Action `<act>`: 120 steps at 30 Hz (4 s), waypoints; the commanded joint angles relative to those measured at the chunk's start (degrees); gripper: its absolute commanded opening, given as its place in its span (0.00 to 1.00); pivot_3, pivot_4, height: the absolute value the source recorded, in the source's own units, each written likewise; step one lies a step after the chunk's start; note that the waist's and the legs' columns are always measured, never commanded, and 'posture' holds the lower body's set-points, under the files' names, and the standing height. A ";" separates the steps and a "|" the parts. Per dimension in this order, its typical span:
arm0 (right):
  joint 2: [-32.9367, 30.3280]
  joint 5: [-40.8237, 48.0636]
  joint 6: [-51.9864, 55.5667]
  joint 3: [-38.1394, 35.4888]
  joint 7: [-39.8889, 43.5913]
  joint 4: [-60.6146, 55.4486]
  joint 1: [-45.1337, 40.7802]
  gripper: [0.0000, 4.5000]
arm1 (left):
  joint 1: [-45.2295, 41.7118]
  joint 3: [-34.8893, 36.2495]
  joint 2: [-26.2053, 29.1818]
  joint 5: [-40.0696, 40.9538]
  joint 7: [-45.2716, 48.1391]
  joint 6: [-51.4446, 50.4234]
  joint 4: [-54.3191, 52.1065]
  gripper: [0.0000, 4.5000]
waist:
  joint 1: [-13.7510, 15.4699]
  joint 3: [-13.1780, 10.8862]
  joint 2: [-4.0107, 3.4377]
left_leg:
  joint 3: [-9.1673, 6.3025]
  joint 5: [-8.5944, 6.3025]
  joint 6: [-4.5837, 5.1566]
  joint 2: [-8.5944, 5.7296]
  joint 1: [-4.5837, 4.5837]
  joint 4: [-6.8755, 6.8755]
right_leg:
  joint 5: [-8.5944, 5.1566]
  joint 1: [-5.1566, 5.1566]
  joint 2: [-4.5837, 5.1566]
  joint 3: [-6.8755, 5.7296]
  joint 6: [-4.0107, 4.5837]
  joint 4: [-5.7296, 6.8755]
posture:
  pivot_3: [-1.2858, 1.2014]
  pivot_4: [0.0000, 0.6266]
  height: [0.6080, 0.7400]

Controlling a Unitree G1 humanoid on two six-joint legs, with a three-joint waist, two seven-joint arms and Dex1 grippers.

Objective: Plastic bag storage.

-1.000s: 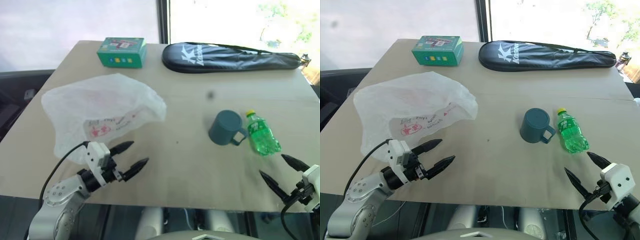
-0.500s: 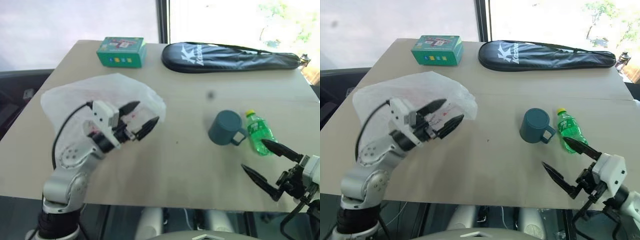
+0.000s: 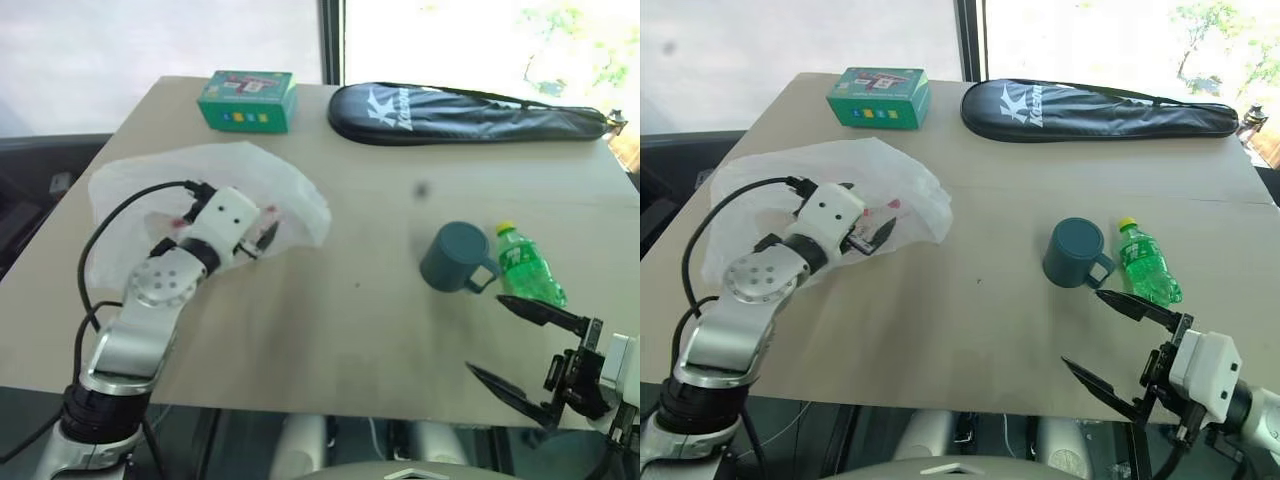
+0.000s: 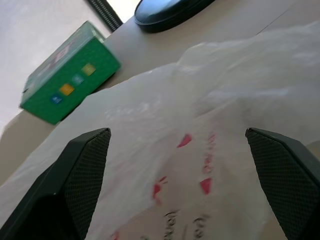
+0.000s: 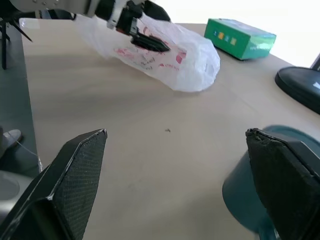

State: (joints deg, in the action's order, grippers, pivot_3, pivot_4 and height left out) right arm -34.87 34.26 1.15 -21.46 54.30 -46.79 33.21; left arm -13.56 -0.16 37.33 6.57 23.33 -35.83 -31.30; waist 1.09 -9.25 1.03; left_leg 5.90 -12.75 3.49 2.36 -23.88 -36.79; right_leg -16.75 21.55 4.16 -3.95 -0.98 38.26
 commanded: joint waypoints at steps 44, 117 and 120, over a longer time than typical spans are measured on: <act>-2.64 -1.15 17.62 10.17 -20.15 -2.98 -15.97 1.00 | -21.73 7.75 -4.89 0.37 12.06 -8.55 21.88 0.01 | -0.32 -0.20 0.49 | 0.01 -0.01 0.04 0.00 -0.10 -0.50 | 0.01 0.11 -0.04 -0.07 -0.02 0.58 | 0.52 0.24 1.00; 32.51 -6.92 42.26 28.41 -29.04 44.17 -73.63 1.00 | -17.70 -0.77 10.68 8.87 7.55 -10.77 1.87 0.47 | -1.88 -0.46 0.50 | 0.05 0.13 -0.17 -0.11 -0.96 -0.41 | 0.04 1.08 -0.04 0.04 0.01 0.74 | 0.52 0.24 1.00; 26.12 -6.39 43.52 27.48 -27.41 34.02 -69.30 1.00 | -19.05 -6.18 13.34 3.00 8.39 -6.72 3.16 0.78 | -1.68 -0.46 0.50 | 0.02 0.13 -0.17 -0.10 -0.94 -0.41 | 0.03 1.07 -0.06 0.00 0.01 0.74 | 0.52 0.24 1.00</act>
State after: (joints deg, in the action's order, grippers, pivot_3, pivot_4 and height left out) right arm -7.54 27.27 44.74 6.74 25.58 -7.05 -36.58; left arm -31.46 -4.91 49.60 12.65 31.31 -45.45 -27.37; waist -0.58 -9.71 1.53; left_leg 5.93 -12.62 3.32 2.25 -24.82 -37.20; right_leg -16.72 22.62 4.10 -3.94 -0.97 38.99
